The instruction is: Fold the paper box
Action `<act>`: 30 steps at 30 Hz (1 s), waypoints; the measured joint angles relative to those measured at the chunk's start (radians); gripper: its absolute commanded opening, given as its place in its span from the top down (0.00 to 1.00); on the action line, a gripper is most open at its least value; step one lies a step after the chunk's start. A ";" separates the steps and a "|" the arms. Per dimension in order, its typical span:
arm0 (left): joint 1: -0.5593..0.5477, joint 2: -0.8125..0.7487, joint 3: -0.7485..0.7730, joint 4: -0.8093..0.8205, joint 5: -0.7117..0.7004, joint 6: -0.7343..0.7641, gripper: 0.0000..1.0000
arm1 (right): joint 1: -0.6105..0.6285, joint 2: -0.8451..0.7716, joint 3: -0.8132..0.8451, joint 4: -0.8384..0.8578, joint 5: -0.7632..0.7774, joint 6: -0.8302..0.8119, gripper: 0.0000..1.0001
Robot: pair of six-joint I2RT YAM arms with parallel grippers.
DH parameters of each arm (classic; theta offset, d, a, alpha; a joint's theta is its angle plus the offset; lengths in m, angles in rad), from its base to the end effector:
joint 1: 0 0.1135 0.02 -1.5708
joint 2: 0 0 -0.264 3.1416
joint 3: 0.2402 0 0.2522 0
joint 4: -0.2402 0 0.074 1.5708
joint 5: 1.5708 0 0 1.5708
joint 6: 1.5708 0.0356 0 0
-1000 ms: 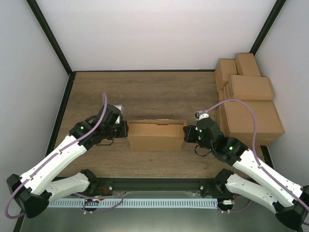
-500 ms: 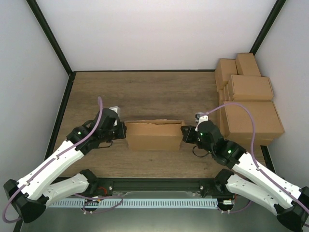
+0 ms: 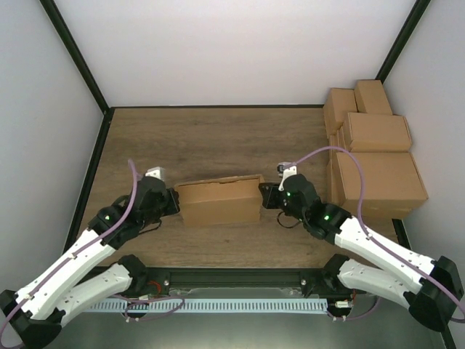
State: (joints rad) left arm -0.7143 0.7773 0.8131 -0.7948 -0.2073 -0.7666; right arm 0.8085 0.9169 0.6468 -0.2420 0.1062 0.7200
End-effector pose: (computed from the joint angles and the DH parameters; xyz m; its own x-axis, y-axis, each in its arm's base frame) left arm 0.1207 -0.0950 0.2925 -0.7410 -0.2560 -0.6208 0.0198 0.9157 -0.4013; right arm 0.1456 0.1470 0.2619 -0.6865 0.2304 -0.6896 -0.2696 0.8002 0.5358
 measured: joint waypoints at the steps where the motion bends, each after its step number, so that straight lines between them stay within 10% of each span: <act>1: 0.000 -0.007 -0.007 0.005 -0.003 -0.006 0.96 | 0.000 0.013 0.002 0.008 0.000 -0.007 0.87; 12: 0.000 -0.017 -0.035 0.051 0.014 -0.027 0.96 | 0.002 -0.019 0.026 -0.072 -0.036 -0.069 0.64; 16: -0.002 -0.013 -0.034 0.055 0.031 -0.026 0.96 | 0.012 -0.025 0.045 -0.171 -0.061 -0.072 0.23; 30: -0.006 0.021 -0.017 0.083 0.120 -0.013 0.96 | 0.002 0.035 0.284 -0.441 -0.053 -0.038 0.00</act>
State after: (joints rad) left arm -0.7208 0.7986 0.7959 -0.7116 -0.0872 -0.7795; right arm 0.8101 0.9520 0.9306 -0.6827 0.0528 0.6823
